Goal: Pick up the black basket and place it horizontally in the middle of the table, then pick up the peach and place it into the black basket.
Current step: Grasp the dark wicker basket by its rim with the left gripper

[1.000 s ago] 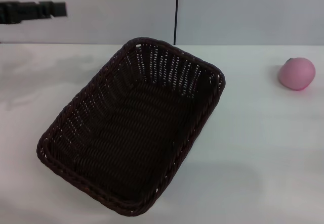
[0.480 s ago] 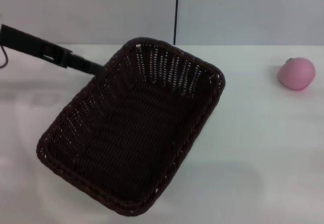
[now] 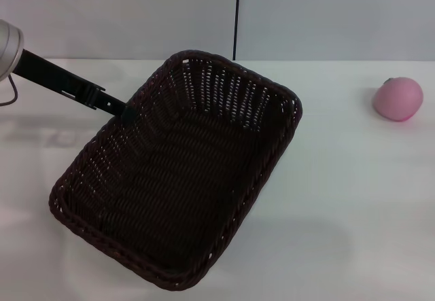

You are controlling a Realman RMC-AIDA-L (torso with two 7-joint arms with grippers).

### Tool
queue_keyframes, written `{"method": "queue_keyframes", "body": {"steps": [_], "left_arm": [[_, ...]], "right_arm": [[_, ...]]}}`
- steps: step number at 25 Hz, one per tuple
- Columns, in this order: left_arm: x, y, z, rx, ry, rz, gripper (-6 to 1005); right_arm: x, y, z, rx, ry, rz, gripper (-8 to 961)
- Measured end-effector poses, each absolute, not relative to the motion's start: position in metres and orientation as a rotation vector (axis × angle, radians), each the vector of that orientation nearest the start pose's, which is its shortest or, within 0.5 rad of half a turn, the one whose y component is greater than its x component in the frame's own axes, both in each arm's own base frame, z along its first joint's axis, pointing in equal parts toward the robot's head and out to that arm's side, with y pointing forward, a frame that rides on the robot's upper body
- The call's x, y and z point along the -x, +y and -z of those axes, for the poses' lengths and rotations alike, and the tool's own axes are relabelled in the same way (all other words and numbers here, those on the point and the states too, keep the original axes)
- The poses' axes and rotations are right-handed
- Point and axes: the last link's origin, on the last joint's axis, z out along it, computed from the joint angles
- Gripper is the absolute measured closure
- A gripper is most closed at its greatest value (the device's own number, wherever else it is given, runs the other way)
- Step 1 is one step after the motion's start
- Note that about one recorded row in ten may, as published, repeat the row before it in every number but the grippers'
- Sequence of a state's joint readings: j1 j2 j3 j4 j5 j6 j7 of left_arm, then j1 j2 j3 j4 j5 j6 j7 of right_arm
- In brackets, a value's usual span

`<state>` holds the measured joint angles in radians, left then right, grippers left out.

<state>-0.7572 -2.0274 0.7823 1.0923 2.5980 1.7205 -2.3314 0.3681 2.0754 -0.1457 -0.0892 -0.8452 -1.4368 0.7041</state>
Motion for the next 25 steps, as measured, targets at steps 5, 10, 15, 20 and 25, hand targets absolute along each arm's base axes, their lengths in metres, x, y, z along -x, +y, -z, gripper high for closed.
{"method": "queue_keyframes", "body": {"steps": [5, 10, 15, 20, 25], "left_arm": [[0.214, 0.38, -0.06, 2.573, -1.239, -0.218, 275], [0.213, 0.379, -0.049, 2.569, -1.231, -0.309, 275], [0.21, 0.379, -0.041, 2.578, -1.196, -0.373, 275], [0.208, 0.379, -0.037, 2.582, -1.169, -0.408, 303], [0.207, 0.38, -0.036, 2.587, -1.152, -0.413, 450]], "right_arm": [[-0.391, 0.283, -0.095, 0.946, 0.717, -1.096, 448], [-0.392, 0.284, -0.094, 0.945, 0.727, -1.09, 446], [-0.393, 0.284, -0.094, 0.944, 0.729, -1.087, 445], [-0.394, 0.284, -0.095, 0.938, 0.734, -1.083, 443], [-0.396, 0.283, -0.095, 0.927, 0.741, -1.078, 441]]}}
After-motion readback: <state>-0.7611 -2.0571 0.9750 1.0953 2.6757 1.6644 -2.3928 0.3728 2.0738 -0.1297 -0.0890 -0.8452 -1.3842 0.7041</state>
